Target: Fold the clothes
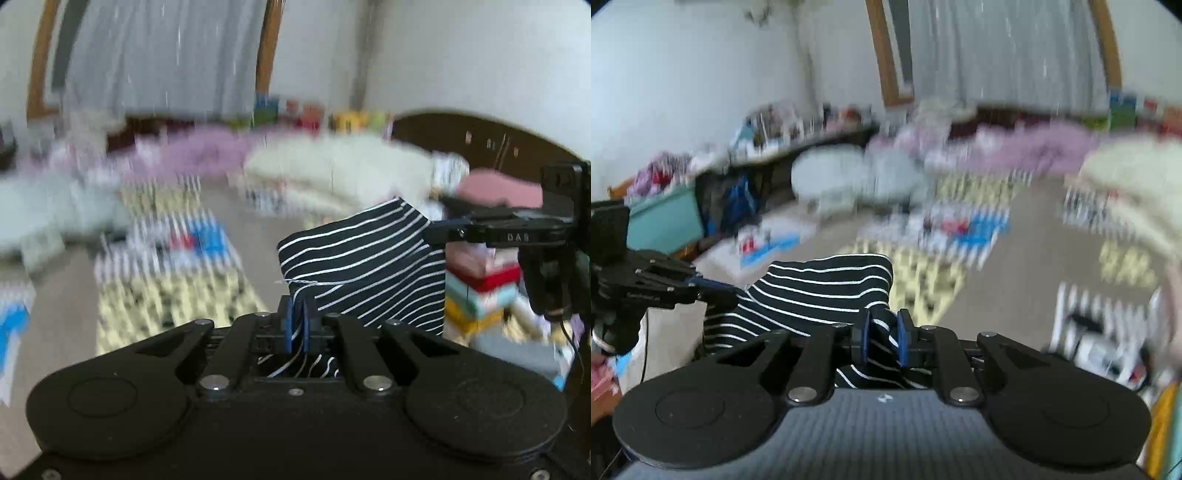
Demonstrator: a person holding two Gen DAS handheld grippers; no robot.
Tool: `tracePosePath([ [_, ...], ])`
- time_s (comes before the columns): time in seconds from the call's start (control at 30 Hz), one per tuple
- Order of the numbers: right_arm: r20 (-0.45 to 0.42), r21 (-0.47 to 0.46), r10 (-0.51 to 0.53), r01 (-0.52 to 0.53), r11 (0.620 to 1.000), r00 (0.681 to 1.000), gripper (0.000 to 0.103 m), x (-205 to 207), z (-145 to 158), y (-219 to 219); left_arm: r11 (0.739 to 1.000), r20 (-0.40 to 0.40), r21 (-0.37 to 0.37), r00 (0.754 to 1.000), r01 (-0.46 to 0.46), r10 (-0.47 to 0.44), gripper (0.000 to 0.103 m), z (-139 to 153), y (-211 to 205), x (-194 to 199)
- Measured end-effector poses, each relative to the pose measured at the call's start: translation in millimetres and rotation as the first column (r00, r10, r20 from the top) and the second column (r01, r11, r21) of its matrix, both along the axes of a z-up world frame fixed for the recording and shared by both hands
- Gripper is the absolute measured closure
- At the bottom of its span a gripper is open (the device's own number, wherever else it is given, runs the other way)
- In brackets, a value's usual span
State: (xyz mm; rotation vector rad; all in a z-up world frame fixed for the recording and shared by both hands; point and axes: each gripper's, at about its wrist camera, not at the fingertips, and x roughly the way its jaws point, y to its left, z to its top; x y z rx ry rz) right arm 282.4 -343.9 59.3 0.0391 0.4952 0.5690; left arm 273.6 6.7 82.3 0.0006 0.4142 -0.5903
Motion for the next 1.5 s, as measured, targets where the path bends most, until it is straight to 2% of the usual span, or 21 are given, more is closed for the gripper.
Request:
tracePosePath([
  [0.1, 0.135, 0.0, -0.02, 0.02, 1.0, 0.991, 0.086, -19.4, 55.4, 0.3, 1.0, 0.108, -0.023, 0.994, -0.017, 0.019, 0.1, 43.2, 3.6, -20.1],
  [0.2, 0.259, -0.006, -0.025, 0.027, 1.0, 0.966, 0.086, -44.1, 103.3, 3.1, 0.999, 0.193, -0.04, 0.981, -0.027, 0.035, 0.1, 75.8, 6.9, -44.6],
  [0.27, 0.313, -0.014, -0.016, 0.022, 1.0, 0.95, 0.086, -61.9, 122.8, 5.1, 0.999, 0.236, -0.041, 0.971, -0.026, 0.035, 0.1, 85.7, 8.6, -65.0],
  [0.37, 0.379, -0.044, 0.008, 0.01, 0.999, 0.925, 0.086, -94.5, 136.7, 8.0, 0.999, 0.288, -0.018, 0.957, -0.029, 0.033, 0.1, 90.3, 8.3, -93.4],
  [0.53, 0.427, -0.063, 0.031, -0.005, 0.998, 0.904, 0.086, -136.9, 143.5, 3.2, 1.0, 0.339, -0.001, 0.941, -0.021, 0.02, 0.1, 94.3, 7.5, -136.0],
  [0.77, 0.437, -0.123, 0.1, -0.051, 0.991, 0.894, 0.086, -193.4, 161.5, -2.4, 1.0, 0.398, 0.018, 0.917, 0.0, -0.007, 0.1, 96.5, 8.5, -201.5],
  [0.9, 0.405, -0.16, 0.149, -0.091, 0.983, 0.902, 0.086, -214.3, 167.2, 2.0, 0.999, 0.353, 0.046, 0.936, 0.002, -0.018, 0.1, 74.8, 6.1, -192.6],
  [1.03, 0.297, -0.149, 0.149, -0.108, 0.983, 0.943, 0.086, -188.8, 143.9, 2.7, 0.998, 0.226, 0.066, 0.974, -0.024, 0.008, 0.1, 29.9, 5.5, -145.5],
  [1.17, 0.152, -0.182, 0.132, -0.104, 0.978, 0.979, 0.086, -135.1, 88.8, 20.5, 0.991, 0.111, 0.114, 0.992, -0.066, 0.053, 0.1, -22.2, -2.2, -88.8],
  [1.37, -0.037, -0.229, 0.046, -0.053, 0.972, 0.998, 0.086, -26.2, -6.0, 43.6, 0.981, -0.014, 0.154, 0.992, -0.121, 0.125, 0.1, -79.1, -15.2, -7.2],
  [1.5, -0.106, -0.256, 0.004, -0.031, 0.966, 0.994, 0.086, 27.7, -53.4, 58.6, 0.974, -0.077, 0.181, 0.986, -0.134, 0.149, 0.1, -110.8, -17.4, 42.8],
])
